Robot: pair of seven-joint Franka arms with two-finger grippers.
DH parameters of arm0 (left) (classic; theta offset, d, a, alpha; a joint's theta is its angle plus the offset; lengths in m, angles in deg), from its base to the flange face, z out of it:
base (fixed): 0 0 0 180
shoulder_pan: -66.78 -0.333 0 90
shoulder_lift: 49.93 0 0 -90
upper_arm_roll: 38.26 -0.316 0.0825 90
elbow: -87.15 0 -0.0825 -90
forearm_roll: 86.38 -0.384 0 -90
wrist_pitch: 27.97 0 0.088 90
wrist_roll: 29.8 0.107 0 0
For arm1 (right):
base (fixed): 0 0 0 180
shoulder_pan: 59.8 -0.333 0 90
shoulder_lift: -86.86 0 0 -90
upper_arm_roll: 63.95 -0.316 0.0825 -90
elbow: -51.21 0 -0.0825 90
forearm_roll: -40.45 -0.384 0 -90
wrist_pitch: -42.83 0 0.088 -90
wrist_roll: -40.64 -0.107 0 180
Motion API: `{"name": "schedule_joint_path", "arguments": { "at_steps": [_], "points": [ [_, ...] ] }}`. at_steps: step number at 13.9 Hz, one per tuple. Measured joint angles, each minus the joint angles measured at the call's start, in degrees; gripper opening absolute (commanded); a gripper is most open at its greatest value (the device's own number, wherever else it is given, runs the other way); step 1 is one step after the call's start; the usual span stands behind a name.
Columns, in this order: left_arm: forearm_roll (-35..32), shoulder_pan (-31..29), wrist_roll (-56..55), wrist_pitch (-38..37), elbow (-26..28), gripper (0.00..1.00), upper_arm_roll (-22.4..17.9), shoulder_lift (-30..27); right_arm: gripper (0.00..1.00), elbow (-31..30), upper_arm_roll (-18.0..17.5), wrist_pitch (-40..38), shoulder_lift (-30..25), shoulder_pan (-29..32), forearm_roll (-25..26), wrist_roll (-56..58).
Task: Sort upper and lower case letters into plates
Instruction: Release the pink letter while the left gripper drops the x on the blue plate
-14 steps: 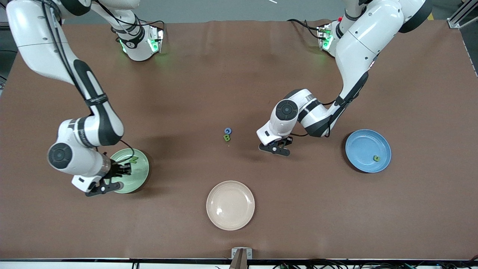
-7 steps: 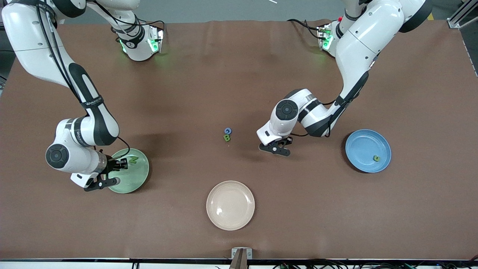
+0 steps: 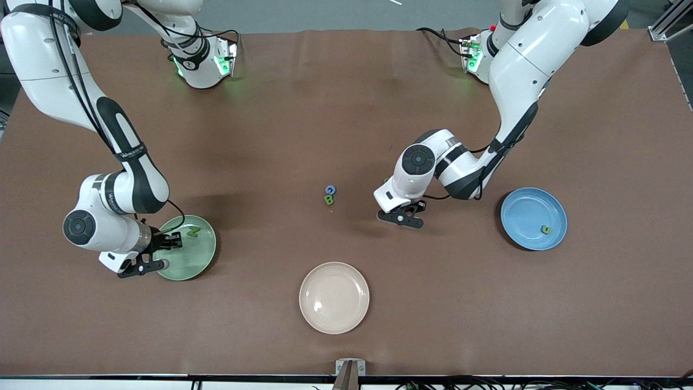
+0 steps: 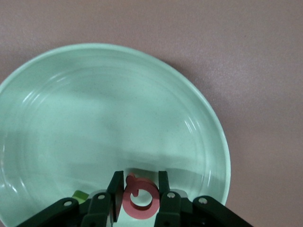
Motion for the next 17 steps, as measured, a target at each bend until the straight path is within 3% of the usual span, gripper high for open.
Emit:
{"name": "schedule_joint_path", "arguments": {
  "at_steps": [1,2,5,9,11,13,17],
  "points": [
    [0.0,-0.4,0.0,-2.3,-0.2,0.1,0.4,-1.4,0.66,0.0,0.0,0.4,0.1,0.0,0.0,0.0],
    [0.0,-1.2,0.3,-4.9,-0.3,0.11,1.3,-3.1,0.99,0.0,0.0,0.6,0.2,0.0,0.0,0.0],
    [0.1,-11.5,4.7,-14.5,-0.2,0.11,11.3,-7.8,1.0,0.5,-0.1,0.9,0.2,0.0,0.0,0.0],
    [0.1,-39.9,14.5,-19.7,5.2,0.11,32.1,-9.1,1.0,2.6,-3.4,-3.4,-0.4,-0.1,-0.1,-7.3],
    [0.1,-53.0,19.6,-19.8,10.1,0.11,39.2,-9.1,1.0,3.1,-7.1,-6.6,-1.8,-0.5,-0.1,-17.8],
    [-1.8,-60.8,22.7,-19.6,14.0,0.11,41.3,-9.1,1.0,3.0,-10.9,-7.9,-3.1,-2.2,-0.1,-30.0],
    [-11.4,-65.7,23.6,-18.3,17.6,0.11,41.2,-7.6,1.0,2.5,-12.8,-7.4,-3.9,-12.6,-0.1,-51.9]
  ]
}}
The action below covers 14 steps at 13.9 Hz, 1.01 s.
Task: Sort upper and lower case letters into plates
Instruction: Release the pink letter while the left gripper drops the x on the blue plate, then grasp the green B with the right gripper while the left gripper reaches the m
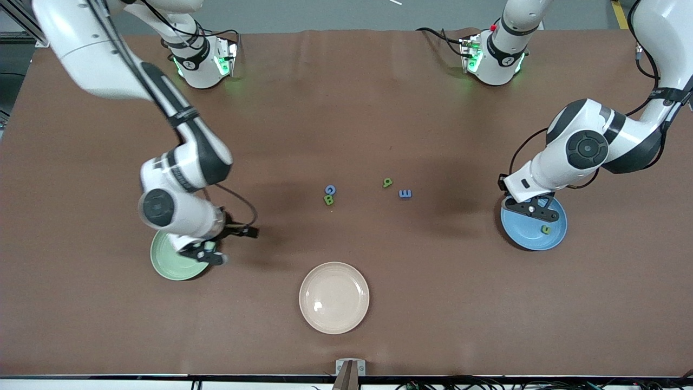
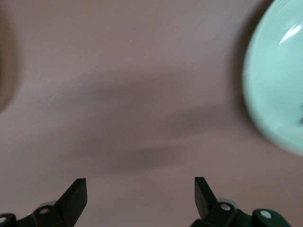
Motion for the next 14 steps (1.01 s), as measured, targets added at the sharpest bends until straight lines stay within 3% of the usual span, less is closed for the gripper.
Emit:
{"name": "schedule_joint_path", "arguments": {
  "at_steps": [5,7,10,14],
  "points": [
    [-10.6,-1.2,1.5,4.4,0.2,0.1,-5.3,3.6,0.99,-2.2,0.3,8.8,0.3,-12.4,0.4,-6.4],
    [-14.5,-1.2,1.7,6.5,0.2,0.1,-8.0,5.9,0.97,-2.4,1.3,10.7,1.0,-15.9,3.3,-6.5],
    [-18.6,-1.1,2.4,9.5,0.1,0.11,-11.5,8.2,0.95,-2.9,2.2,12.3,2.5,-18.7,7.7,-6.6],
    [-18.8,-1.1,5.0,12.7,0.0,0.12,-15.0,9.2,0.92,-6.9,4.8,20.1,3.4,-21.0,9.1,-6.5]
  ]
}}
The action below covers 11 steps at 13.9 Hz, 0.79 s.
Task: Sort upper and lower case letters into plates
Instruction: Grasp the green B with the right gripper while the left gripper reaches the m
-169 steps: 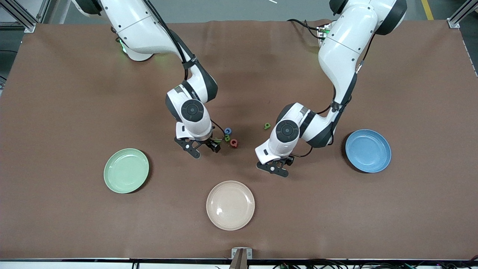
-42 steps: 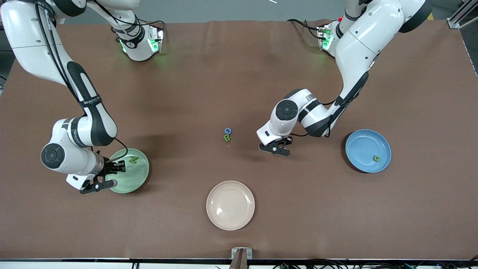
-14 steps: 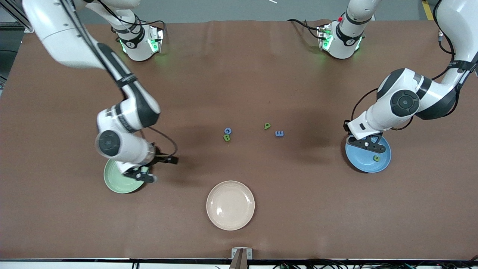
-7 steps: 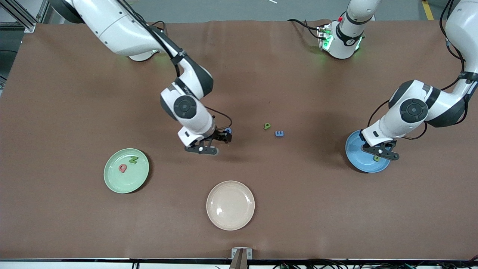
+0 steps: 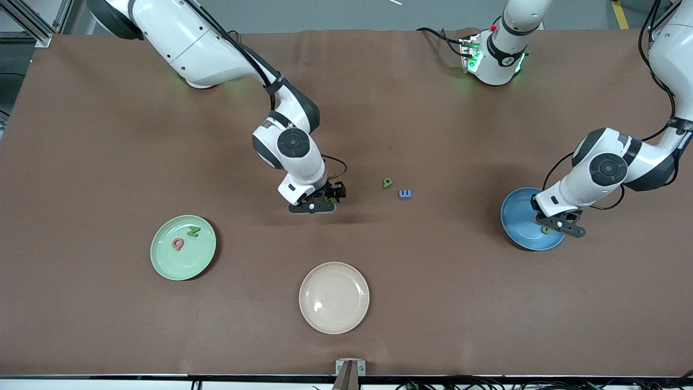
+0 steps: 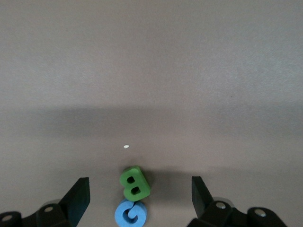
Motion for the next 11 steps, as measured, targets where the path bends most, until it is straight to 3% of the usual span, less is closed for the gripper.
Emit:
{"name": "schedule_joint_path", "arguments": {
  "at_steps": [2,4,6,7,8,9,11],
  "points": [
    [0.0,0.6,0.0,0.1,-0.1,0.14,-0.4,0.1,0.89,-0.8,2.9,1.2,0.2,-3.0,0.0,0.0],
    [0.0,1.6,0.0,0.2,-0.3,0.24,-1.3,0.3,0.83,-1.1,4.9,2.6,0.4,-5.6,0.0,-0.1],
    [0.0,1.9,0.0,0.2,-0.6,0.48,-1.6,0.3,0.77,-1.2,5.8,3.4,0.7,-6.9,0.0,-0.2],
    [0.0,1.9,0.0,0.2,-0.8,0.79,-1.5,0.3,0.72,-1.2,6.1,3.7,0.9,-7.3,0.0,-0.2],
    [0.0,1.9,0.0,0.2,-1.0,1.0,-1.2,0.3,0.63,-1.2,6.3,3.8,0.9,-7.5,0.0,-0.3],
    [0.0,1.9,0.0,0.1,-1.3,1.0,-0.5,0.3,0.51,-1.2,6.4,3.8,0.9,-7.5,0.0,-0.3],
    [0.4,1.7,-0.2,-1.2,-1.7,1.0,1.8,0.1,0.16,-1.1,6.5,3.9,0.8,-7.5,0.0,-0.4]
  ]
}}
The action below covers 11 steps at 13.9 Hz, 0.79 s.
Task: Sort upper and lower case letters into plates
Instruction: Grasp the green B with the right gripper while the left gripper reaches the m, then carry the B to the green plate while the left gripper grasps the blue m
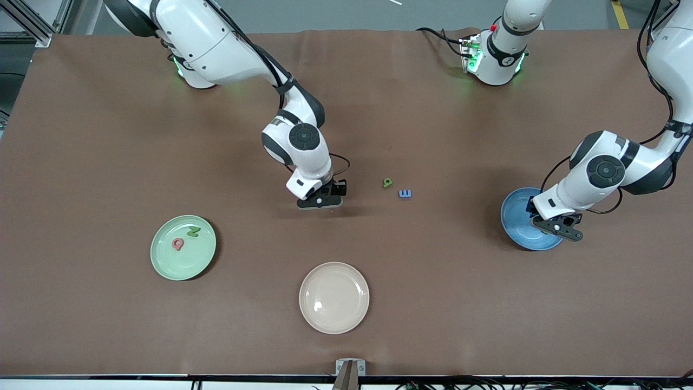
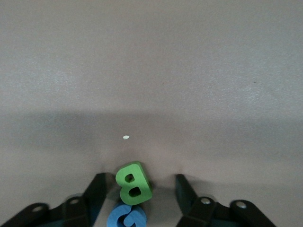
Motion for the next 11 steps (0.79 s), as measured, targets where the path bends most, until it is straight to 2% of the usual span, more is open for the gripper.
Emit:
{"name": "schedule_joint_path", "arguments": {
  "at_steps": [1,4,6,8,11],
  "points": [
    [1.5,-0.1,-0.7,-1.7,-0.3,1.0,2.0,-0.1,0.02,0.1,0.0,0.2,-0.1,-0.1,0.0,-0.1],
    [7.9,0.2,-7.6,-10.9,-2.9,1.0,10.6,-0.5,0.0,0.2,0.2,0.2,-0.4,-0.1,0.0,-0.4],
    [10.9,2.7,-15.2,-15.5,-4.7,1.0,15.3,-0.9,0.0,0.5,0.9,-0.1,-0.4,0.5,0.0,-0.1],
    [14.3,7.8,-22.7,-16.9,-6.3,1.0,16.8,-1.3,0.0,1.4,1.5,-3.1,-0.5,3.1,0.0,3.0],
    [16.6,18.8,-35.3,-16.9,-8.9,1.0,16.1,-1.4,0.0,2.9,1.6,-7.1,-1.4,9.3,0.0,10.7]
  ]
}}
